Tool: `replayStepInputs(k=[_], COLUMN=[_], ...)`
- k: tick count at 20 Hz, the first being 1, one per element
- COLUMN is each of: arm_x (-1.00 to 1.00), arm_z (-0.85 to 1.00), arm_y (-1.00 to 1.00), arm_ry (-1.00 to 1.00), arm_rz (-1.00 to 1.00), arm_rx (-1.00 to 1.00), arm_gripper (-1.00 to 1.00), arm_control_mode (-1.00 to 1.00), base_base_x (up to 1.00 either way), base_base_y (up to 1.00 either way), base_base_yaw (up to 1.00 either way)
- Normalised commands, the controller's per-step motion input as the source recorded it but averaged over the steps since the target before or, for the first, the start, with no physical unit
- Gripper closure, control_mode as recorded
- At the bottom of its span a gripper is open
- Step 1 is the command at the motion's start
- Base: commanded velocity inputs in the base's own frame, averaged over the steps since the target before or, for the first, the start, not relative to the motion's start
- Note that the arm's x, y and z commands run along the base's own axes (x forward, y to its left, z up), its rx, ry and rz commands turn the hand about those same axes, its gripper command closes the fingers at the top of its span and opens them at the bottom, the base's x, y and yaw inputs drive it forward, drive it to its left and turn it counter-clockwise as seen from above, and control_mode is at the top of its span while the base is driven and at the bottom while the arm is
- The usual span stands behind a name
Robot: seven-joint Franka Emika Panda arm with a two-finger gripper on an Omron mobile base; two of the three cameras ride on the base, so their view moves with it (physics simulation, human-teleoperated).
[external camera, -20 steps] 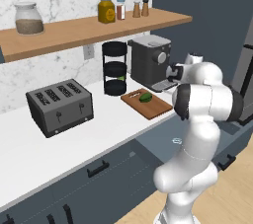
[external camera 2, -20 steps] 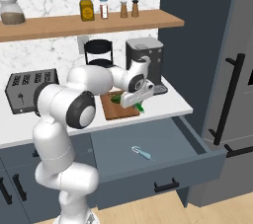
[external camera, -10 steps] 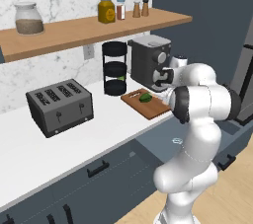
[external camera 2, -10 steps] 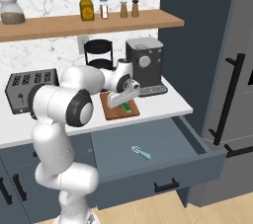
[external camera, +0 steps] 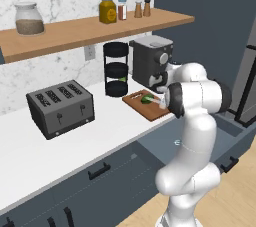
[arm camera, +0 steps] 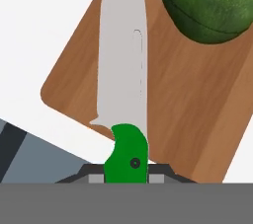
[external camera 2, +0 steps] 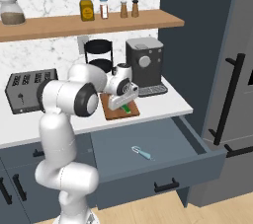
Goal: Place the appropriate cutting tool for cutting the avocado skin on the cutting board.
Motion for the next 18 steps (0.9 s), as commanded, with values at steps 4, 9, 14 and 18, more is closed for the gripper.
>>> replayStepInputs(k=[4,9,14,18], arm_x=[0.09,0.03,0.04,0.0], arm_z=[0.0,-0.03,-0.19,-0.27], arm_y=[0.3,0.24,0.09,0.0], arm_ry=[0.0,0.0,0.0,0.0], arm_rz=[0.02,0.03,0.04,0.04], arm_rx=[0.0,0.0,0.0,0.0], arm_gripper=[1.0,1.0,1.0,1.0], arm_control_mode=[-1.0,-1.0,-1.0,-1.0], base_base_x=[0.0,0.0,0.0,0.0], base_base_y=[0.0,0.0,0.0,0.0], base_base_yaw=[0.0,0.0,0.0,0.0])
